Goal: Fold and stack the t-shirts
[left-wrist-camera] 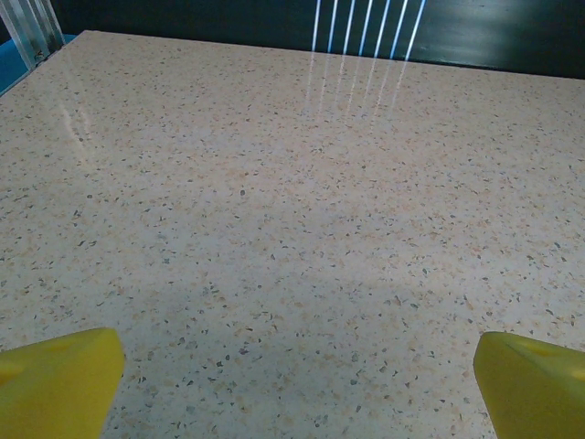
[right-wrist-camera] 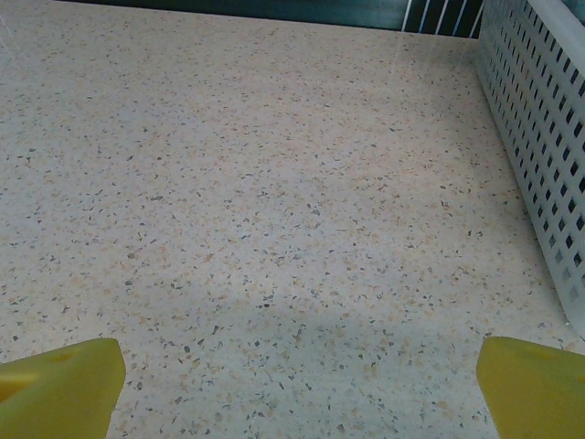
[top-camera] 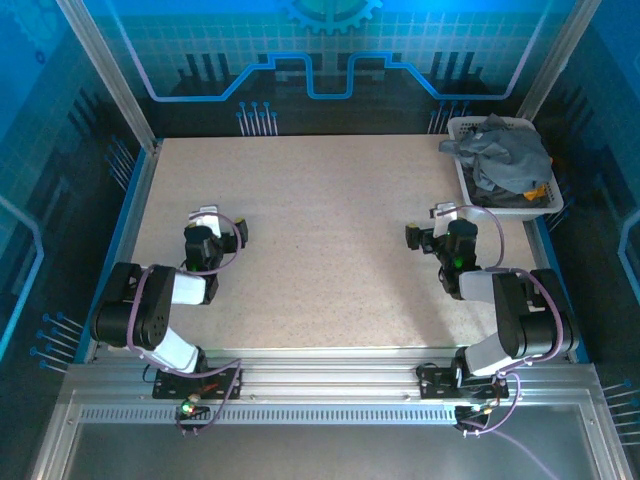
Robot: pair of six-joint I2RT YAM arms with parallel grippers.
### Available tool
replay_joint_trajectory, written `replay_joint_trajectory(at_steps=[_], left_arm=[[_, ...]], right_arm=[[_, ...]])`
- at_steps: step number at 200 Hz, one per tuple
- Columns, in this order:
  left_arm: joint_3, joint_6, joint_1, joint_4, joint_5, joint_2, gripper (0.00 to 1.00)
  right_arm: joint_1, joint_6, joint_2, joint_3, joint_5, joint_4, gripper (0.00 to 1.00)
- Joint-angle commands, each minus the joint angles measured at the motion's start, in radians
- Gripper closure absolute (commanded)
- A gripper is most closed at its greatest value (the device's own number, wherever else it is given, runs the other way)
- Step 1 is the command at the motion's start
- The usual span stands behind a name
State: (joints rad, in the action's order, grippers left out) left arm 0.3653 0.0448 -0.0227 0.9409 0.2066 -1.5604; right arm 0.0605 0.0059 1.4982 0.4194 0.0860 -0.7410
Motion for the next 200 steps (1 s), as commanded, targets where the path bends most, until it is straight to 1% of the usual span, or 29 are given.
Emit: replay_joint_trajectory(at_steps=[1, 7, 11, 20, 27, 32, 35, 37, 41, 46, 49, 52, 55, 59, 62, 66, 70, 75, 79, 90, 106, 113, 124, 137, 148, 163, 191, 200], left_arm=[[-0.024, -0.033, -0.023, 0.019, 0.09, 0.06, 0.01], [-0.02, -0.049, -0.06, -0.038, 0.169, 0.125, 0.01], [-0.008, -0.068, -0.087, -0.086, 0.216, 0.171, 0.01], [0.033, -0.097, -0.147, -0.187, 0.311, 0.267, 0.01], [0.069, -0.077, -0.176, -0.227, 0.345, 0.33, 0.01], [0.111, -0.033, -0.187, -0.269, 0.376, 0.363, 0.01], [0.141, 0.017, -0.191, -0.316, 0.395, 0.38, 0.01], [0.171, 0.065, -0.193, -0.359, 0.406, 0.391, 0.01], [0.232, 0.174, -0.192, -0.495, 0.419, 0.415, 0.01], [0.326, 0.308, -0.186, -0.722, 0.395, 0.447, 0.01], [0.383, 0.364, -0.181, -0.829, 0.37, 0.46, 0.01], [0.433, 0.406, -0.177, -0.931, 0.354, 0.472, 0.01], [0.47, 0.463, -0.176, -0.995, 0.361, 0.478, 0.01], [0.503, 0.534, -0.172, -1.031, 0.384, 0.472, 0.01], [0.515, 0.581, -0.16, -1.039, 0.376, 0.465, 0.01], [0.535, 0.621, -0.141, -1.039, 0.333, 0.454, 0.01], [0.56, 0.658, -0.111, -1.044, 0.262, 0.439, 0.01], [0.596, 0.69, -0.087, -1.053, 0.168, 0.418, 0.01], [0.631, 0.7, -0.079, -1.065, 0.113, 0.392, 0.01], [0.764, 0.683, -0.094, -1.147, 0.034, 0.32, 0.01], [0.969, 0.651, -0.149, -1.31, 0.009, 0.213, 0.01], [1.041, 0.629, -0.177, -1.353, -0.002, 0.181, 0.01], [1.123, 0.598, -0.221, -1.379, -0.032, 0.145, 0.01], [1.184, 0.583, -0.261, -1.383, -0.102, 0.119, 0.01], [1.213, 0.586, -0.29, -1.382, -0.156, 0.105, 0.01], [1.224, 0.602, -0.329, -1.38, -0.197, 0.103, 0.01], [1.192, 0.643, -0.367, -1.373, -0.264, 0.132, 0.06], [1.176, 0.654, -0.373, -1.373, -0.275, 0.147, 0.07]], right_arm=[[0.055, -0.036, -0.066, 0.069, 0.106, 0.115, 0.0], [0.099, -0.053, -0.108, 0.135, 0.188, 0.277, 0.0], [0.129, -0.059, -0.137, 0.18, 0.243, 0.344, 0.0], [0.187, -0.057, -0.202, 0.27, 0.318, 0.427, 0.0], [0.219, -0.024, -0.246, 0.345, 0.341, 0.473, 0.0], [0.226, 0.034, -0.267, 0.412, 0.331, 0.536, 0.0], [0.219, 0.088, -0.273, 0.463, 0.313, 0.588, 0.0], [0.214, 0.126, -0.275, 0.503, 0.299, 0.621, 0.0], [0.196, 0.207, -0.272, 0.582, 0.248, 0.725, 0.0], [0.166, 0.28, -0.258, 0.693, 0.149, 0.886, 0.0], [0.144, 0.327, -0.244, 0.758, 0.107, 0.968, 0.0], [0.129, 0.371, -0.23, 0.819, 0.091, 1.048, 0.0], [0.117, 0.407, -0.212, 0.869, 0.09, 1.097, 0.0], [0.095, 0.431, -0.188, 0.92, 0.074, 1.135, 0.0], [0.078, 0.436, -0.171, 0.953, 0.046, 1.155, 0.0], [0.057, 0.442, -0.148, 0.994, 0.021, 1.18, 0.0], [0.041, 0.45, -0.127, 1.034, 0.025, 1.208, 0.0], [0.035, 0.452, -0.102, 1.083, 0.066, 1.25, 0.0], [0.031, 0.454, -0.085, 1.12, 0.119, 1.284, 0.01], [0.012, 0.479, -0.033, 1.205, 0.241, 1.364, 0.04], [-0.046, 0.521, 0.041, 1.29, 0.331, 1.438, 0.04], [-0.075, 0.538, 0.072, 1.31, 0.341, 1.449, 0.03], [-0.13, 0.572, 0.135, 1.35, 0.328, 1.478, 0.01], [-0.17, 0.603, 0.213, 1.41, 0.342, 1.529, 0.0], [-0.197, 0.613, 0.278, 1.442, 0.333, 1.529, 0.0], [-0.218, 0.64, 0.339, 1.445, 0.325, 1.503, 0.0], [-0.28, 0.728, 0.392, 1.352, 0.274, 1.36, 0.0], [-0.307, 0.767, 0.405, 1.325, 0.233, 1.32, 0.01]])
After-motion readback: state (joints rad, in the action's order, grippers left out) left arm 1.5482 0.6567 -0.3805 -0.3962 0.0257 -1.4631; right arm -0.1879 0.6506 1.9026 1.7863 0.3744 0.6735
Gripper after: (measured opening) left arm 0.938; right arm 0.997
